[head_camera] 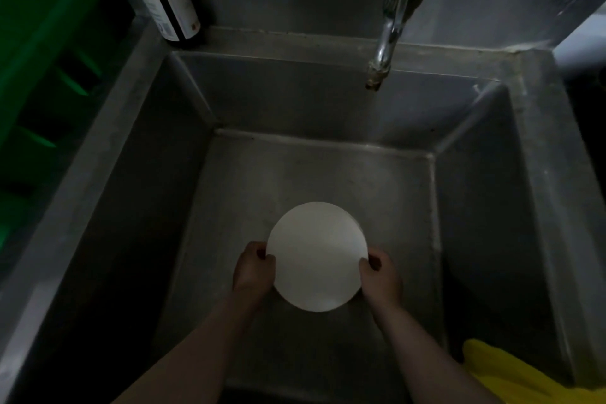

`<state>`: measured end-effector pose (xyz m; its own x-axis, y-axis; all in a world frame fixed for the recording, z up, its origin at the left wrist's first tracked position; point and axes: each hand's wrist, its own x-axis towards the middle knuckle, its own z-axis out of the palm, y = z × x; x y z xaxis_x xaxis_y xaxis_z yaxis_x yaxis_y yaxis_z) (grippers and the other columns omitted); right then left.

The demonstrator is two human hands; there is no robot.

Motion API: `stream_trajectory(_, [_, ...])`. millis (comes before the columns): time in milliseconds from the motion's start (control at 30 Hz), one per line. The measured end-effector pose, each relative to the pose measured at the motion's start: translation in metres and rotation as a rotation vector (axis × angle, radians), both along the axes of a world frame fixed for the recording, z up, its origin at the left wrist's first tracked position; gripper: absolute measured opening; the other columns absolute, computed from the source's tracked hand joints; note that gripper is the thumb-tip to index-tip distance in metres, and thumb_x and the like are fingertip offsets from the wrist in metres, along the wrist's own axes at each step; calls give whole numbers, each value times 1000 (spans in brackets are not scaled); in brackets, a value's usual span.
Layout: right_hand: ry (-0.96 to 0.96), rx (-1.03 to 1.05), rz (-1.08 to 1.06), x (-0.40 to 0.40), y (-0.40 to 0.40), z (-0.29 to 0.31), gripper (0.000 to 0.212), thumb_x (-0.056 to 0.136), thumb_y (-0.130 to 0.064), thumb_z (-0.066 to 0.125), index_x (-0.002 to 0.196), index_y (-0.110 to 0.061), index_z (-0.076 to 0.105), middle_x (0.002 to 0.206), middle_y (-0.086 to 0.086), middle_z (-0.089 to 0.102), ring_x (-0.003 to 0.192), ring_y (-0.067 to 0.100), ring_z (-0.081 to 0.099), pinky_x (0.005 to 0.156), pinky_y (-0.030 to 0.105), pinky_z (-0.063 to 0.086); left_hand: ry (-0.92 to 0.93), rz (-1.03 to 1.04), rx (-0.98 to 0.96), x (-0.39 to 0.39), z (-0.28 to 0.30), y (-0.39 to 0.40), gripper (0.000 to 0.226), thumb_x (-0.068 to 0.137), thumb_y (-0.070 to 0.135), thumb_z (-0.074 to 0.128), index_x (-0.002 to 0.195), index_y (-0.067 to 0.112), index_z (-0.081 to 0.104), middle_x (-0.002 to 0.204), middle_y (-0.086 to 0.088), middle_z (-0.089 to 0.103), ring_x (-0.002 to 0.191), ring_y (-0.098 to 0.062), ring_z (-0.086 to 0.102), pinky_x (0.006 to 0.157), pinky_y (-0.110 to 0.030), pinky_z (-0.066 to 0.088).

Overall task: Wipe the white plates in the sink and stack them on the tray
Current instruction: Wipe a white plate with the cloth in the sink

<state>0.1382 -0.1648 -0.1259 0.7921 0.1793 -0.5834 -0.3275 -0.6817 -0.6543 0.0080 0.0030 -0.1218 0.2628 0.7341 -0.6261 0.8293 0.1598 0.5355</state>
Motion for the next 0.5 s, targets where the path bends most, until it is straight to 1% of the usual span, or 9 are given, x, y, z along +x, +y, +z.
stream_trajectory(100, [25,-37,-17,2,0,-2,8,96,-20,57,103,-18,61,92,2,61,82,18,55,68,29,44,23,-10,4,-5,-2,-2,29,96,16,52,124,13,57,119,-9,63,101,-27,57,86,-35,48])
stream_trajectory(167, [57,-58,-19,1,-2,-5,10,95,-22,58,103,-17,61,91,2,62,82,18,57,69,30,45,39,-13,7,-9,-5,-4,26,96,17,52,120,14,58,118,-11,64,103,-29,59,88,-37,50])
stream_trajectory(233, [78,-73,-21,-1,-4,-6,11,95,-21,57,103,-14,61,92,4,63,82,20,57,68,29,43,56,-31,3,-13,-5,-8,22,97,17,50,117,15,57,115,-10,64,100,-28,59,87,-36,50])
stream_trajectory(333, [125,-98,-26,-5,-12,-6,12,94,-19,56,102,-12,61,93,5,63,82,19,57,63,29,43,79,-70,-1,-18,-2,-15,17,99,16,47,115,14,54,111,-9,60,95,-25,55,81,-33,44])
stream_trajectory(367, [142,-105,-34,-8,-14,-5,11,94,-18,56,102,-12,61,94,5,63,83,20,57,64,30,45,90,-84,1,-20,-1,-17,16,99,15,47,113,14,53,110,-10,60,95,-25,55,81,-32,43])
stream_trajectory(433, [163,-123,-47,-12,-18,-5,10,93,-14,56,101,-12,60,97,8,63,89,24,59,74,37,51,110,-111,8,-24,0,-20,9,98,14,48,107,14,52,111,-14,62,97,-28,57,80,-33,43])
stream_trajectory(500, [171,-158,-46,-15,-22,-3,7,91,-11,55,97,-13,58,99,10,63,91,27,59,80,41,53,131,-141,14,-28,1,-23,5,98,13,50,103,12,51,110,-17,64,98,-31,59,79,-33,43])
